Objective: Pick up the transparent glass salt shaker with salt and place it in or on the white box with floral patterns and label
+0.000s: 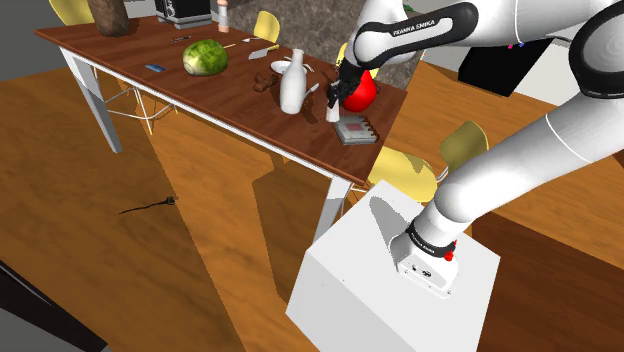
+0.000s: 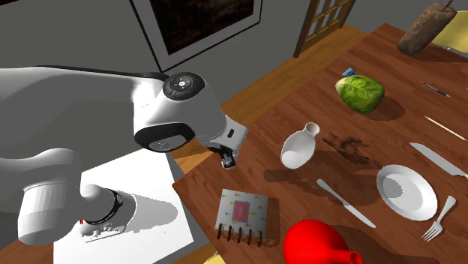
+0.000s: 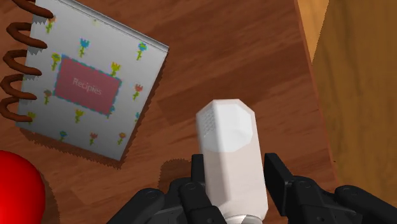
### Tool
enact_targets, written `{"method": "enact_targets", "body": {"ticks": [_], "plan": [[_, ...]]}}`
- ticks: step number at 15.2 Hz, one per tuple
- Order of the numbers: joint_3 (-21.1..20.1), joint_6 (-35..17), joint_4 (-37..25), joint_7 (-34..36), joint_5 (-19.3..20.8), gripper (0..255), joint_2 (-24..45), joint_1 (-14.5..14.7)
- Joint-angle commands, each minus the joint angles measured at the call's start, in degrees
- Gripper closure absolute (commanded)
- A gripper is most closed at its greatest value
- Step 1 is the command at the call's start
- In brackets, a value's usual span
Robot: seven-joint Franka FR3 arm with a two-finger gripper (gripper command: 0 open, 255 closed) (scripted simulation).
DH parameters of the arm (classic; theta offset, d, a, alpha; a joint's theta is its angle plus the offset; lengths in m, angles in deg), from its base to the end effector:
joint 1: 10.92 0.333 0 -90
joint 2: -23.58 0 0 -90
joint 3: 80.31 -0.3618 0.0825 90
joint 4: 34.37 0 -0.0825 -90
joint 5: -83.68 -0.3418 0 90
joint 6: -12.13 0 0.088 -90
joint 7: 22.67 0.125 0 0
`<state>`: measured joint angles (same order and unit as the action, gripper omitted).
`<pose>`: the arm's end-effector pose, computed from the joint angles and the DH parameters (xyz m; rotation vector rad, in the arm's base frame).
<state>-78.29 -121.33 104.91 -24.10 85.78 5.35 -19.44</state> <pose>0.4060 -0.0777 0.4936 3.0764 -0.2097 0.3304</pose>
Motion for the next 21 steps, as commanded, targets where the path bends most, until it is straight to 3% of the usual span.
{"method": "enact_targets", "body": {"ticks": [1, 15, 21], "plan": [[0.0, 1.8, -1.4, 0.0, 0.0, 255, -0.4, 0.0], [14.4, 4.5, -6.4, -21.2, -0.7, 255, 1.7, -6.4], [14.9, -0.3, -3.3, -21.8, -1.2, 255, 3.5, -6.3]]}}
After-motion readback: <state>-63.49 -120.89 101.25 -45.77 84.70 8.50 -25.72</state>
